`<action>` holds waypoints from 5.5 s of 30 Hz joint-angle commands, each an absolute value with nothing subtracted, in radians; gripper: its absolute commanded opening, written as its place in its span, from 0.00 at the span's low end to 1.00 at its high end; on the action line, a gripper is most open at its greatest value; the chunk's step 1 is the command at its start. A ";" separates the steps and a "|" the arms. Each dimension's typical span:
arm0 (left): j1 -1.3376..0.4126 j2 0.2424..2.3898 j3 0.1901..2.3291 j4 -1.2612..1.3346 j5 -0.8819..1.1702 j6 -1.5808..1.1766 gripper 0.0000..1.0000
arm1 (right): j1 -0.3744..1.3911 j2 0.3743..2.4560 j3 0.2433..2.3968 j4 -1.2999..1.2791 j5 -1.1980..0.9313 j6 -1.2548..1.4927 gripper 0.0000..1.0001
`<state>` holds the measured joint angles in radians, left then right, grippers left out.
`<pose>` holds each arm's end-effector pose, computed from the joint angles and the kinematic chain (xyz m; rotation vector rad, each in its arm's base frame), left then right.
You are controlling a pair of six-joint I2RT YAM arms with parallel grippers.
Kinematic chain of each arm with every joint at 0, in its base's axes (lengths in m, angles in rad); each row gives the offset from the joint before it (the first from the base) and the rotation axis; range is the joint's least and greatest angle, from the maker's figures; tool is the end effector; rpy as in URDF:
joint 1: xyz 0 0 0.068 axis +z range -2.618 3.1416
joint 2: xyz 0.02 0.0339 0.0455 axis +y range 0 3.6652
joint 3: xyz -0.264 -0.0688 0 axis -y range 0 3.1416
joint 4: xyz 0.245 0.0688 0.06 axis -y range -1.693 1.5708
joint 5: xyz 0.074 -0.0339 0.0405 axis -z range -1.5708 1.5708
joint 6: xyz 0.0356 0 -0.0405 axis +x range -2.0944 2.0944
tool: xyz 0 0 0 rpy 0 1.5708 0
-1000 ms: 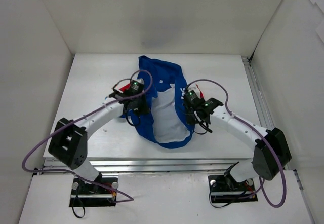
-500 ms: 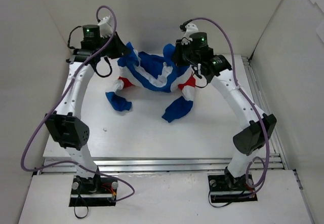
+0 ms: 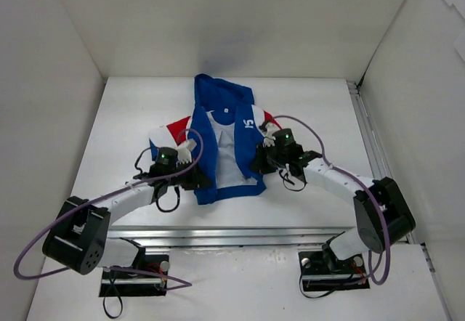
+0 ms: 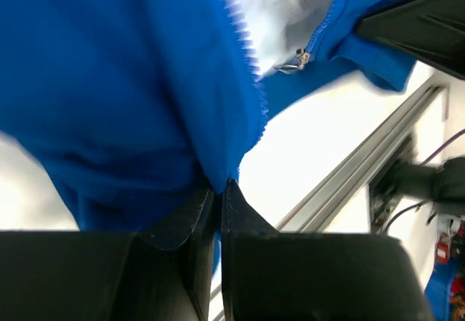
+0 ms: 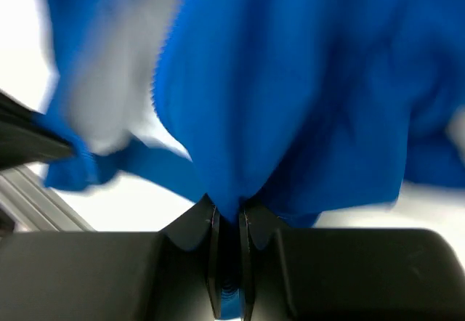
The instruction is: Zip up the jacket
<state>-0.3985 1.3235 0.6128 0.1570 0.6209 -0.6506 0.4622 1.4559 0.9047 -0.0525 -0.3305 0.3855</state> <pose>0.2388 -0.1230 0.2010 0.1160 2.2767 -1.2496 0.2799 0.1524 0.2374 -0.2836 2.2441 0.8292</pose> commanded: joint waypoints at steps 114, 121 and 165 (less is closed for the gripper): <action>-0.439 1.143 0.586 0.733 0.649 -0.606 0.00 | 0.325 1.442 0.950 0.155 -0.969 0.361 0.01; -0.439 1.080 0.565 0.678 0.607 -0.589 0.01 | 0.318 1.368 0.946 0.097 -0.899 0.365 0.09; -0.439 0.974 0.508 0.584 0.581 -0.635 0.08 | 0.340 1.247 0.928 -0.417 -0.470 0.363 0.32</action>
<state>-0.4438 1.0210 0.5121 0.5262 0.5598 -0.6167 0.3294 1.3426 0.9695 -0.3187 -0.6281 0.3492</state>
